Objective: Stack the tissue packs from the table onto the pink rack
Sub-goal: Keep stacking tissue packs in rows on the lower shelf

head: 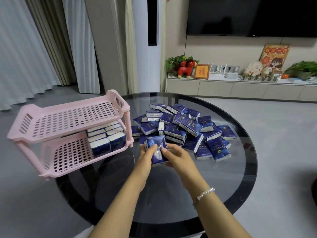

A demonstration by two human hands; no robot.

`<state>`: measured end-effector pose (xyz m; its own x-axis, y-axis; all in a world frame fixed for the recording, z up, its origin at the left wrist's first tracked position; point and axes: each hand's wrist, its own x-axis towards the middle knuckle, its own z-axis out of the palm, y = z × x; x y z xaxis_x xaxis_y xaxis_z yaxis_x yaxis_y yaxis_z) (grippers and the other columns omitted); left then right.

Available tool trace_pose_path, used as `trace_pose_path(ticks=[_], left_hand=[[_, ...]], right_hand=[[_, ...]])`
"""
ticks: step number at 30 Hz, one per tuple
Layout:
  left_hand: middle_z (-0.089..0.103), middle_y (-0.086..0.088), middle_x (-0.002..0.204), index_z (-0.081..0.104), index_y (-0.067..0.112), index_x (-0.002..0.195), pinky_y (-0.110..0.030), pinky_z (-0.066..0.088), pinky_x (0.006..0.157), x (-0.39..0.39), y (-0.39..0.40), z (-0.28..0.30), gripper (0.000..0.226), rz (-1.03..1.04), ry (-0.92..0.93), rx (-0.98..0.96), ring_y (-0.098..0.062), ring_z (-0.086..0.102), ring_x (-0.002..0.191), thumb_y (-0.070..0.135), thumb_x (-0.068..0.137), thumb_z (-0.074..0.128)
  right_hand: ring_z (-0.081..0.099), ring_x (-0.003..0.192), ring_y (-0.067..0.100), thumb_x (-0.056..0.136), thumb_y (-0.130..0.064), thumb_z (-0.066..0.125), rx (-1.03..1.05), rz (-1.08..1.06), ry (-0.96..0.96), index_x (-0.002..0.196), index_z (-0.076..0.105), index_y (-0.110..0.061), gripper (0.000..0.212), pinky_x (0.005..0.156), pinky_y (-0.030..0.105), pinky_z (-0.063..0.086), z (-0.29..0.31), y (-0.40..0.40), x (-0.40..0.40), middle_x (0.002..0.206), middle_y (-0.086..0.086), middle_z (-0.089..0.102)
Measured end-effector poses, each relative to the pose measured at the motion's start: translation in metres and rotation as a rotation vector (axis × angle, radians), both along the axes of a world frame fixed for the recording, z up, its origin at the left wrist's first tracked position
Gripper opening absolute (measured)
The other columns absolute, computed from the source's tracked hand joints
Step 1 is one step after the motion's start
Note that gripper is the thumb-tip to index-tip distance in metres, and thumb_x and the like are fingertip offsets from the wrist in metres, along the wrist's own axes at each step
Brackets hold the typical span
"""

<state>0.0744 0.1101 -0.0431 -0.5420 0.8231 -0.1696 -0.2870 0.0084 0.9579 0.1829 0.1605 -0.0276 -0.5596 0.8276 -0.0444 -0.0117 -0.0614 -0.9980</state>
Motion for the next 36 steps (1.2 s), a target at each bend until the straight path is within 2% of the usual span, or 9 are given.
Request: trace_pose_path(ticks=[6, 9, 13, 17, 22, 25, 28, 32, 36], left_hand=[[0.037, 0.013, 0.145, 0.016, 0.034, 0.147, -0.03, 0.026, 0.113, -0.004, -0.032, 0.017, 0.088, 0.063, 0.112, -0.004, -0.002, 0.042, 0.127, 0.061, 0.076, 0.06], [0.023, 0.012, 0.155, 0.005, 0.034, 0.151, -0.037, 0.02, 0.119, -0.018, -0.057, 0.019, 0.116, 0.066, 0.162, -0.062, -0.006, 0.03, 0.139, 0.079, 0.059, 0.058], [0.045, 0.006, 0.144, 0.021, 0.025, 0.149, -0.038, 0.029, 0.115, -0.041, -0.091, 0.021, 0.088, 0.158, 0.19, -0.09, -0.012, 0.046, 0.13, 0.057, 0.08, 0.063], [0.069, -0.003, 0.113, 0.058, 0.016, 0.116, -0.033, 0.047, 0.098, -0.057, -0.115, 0.023, 0.033, 0.203, 0.151, -0.001, -0.015, 0.065, 0.104, 0.02, 0.085, 0.067], [0.073, -0.003, 0.092, 0.064, 0.011, 0.1, -0.029, 0.055, 0.084, -0.084, -0.121, 0.027, 0.021, 0.254, 0.058, 0.033, -0.017, 0.068, 0.086, 0.002, 0.082, 0.066], [0.071, -0.008, 0.09, 0.06, 0.0, 0.104, -0.019, 0.057, 0.064, -0.109, -0.119, 0.027, 0.025, 0.367, 0.032, 0.031, -0.01, 0.069, 0.071, -0.008, 0.08, 0.063], [0.063, -0.012, 0.118, 0.047, 0.003, 0.122, -0.035, 0.057, 0.083, -0.143, -0.12, 0.02, 0.051, 0.444, 0.203, -0.055, -0.02, 0.065, 0.099, -0.003, 0.077, 0.071], [0.058, -0.004, 0.122, 0.039, 0.013, 0.125, -0.048, 0.049, 0.097, -0.173, -0.115, 0.009, 0.065, 0.431, 0.382, -0.236, -0.024, 0.057, 0.112, 0.012, 0.073, 0.078], [0.052, -0.007, 0.129, 0.038, 0.012, 0.128, -0.045, 0.047, 0.1, -0.194, -0.107, -0.006, 0.074, 0.458, 0.477, -0.342, -0.024, 0.053, 0.117, 0.026, 0.069, 0.08]], right_hand=[[0.068, 0.095, 0.011, 0.089, -0.017, 0.062, 0.001, 0.098, 0.09, 0.107, 0.07, -0.019, 0.02, 0.085, 0.024, 0.051, 0.005, -0.02, -0.02, 0.103, 0.0, 0.073], [0.067, 0.1, 0.012, 0.09, -0.018, 0.061, -0.038, 0.185, 0.107, 0.113, 0.069, -0.018, 0.025, 0.092, 0.029, 0.05, 0.007, -0.035, -0.036, 0.104, -0.002, 0.073], [0.064, 0.104, 0.003, 0.095, -0.024, 0.054, 0.004, 0.256, 0.077, 0.12, 0.065, -0.02, 0.028, 0.093, 0.022, 0.049, 0.004, -0.059, -0.054, 0.109, -0.008, 0.071], [0.06, 0.11, 0.001, 0.096, -0.022, 0.051, 0.053, 0.288, 0.081, 0.122, 0.064, -0.018, 0.029, 0.09, 0.014, 0.048, -0.001, -0.074, -0.071, 0.116, -0.008, 0.068], [0.057, 0.112, -0.002, 0.095, -0.023, 0.052, 0.065, 0.324, 0.118, 0.121, 0.064, -0.021, 0.028, 0.1, 0.022, 0.045, -0.006, -0.08, -0.096, 0.115, -0.015, 0.066], [0.056, 0.106, -0.008, 0.096, -0.021, 0.05, 0.258, 0.279, 0.071, 0.119, 0.064, -0.023, 0.027, 0.099, 0.016, 0.043, -0.006, -0.08, -0.113, 0.111, -0.019, 0.064], [0.056, 0.105, 0.003, 0.096, -0.018, 0.048, 0.601, 0.145, -0.017, 0.122, 0.062, -0.015, 0.029, 0.091, 0.009, 0.041, -0.006, -0.073, -0.134, 0.114, -0.006, 0.064], [0.053, 0.119, 0.024, 0.095, -0.022, 0.043, 0.876, 0.035, -0.08, 0.123, 0.061, -0.013, 0.034, 0.101, 0.042, 0.041, -0.017, -0.055, -0.162, 0.121, 0.003, 0.064], [0.039, 0.134, 0.025, 0.095, -0.029, 0.039, 1.059, 0.015, -0.235, 0.125, 0.06, -0.018, 0.038, 0.108, 0.028, 0.019, -0.038, -0.045, -0.173, 0.135, 0.004, 0.055]])
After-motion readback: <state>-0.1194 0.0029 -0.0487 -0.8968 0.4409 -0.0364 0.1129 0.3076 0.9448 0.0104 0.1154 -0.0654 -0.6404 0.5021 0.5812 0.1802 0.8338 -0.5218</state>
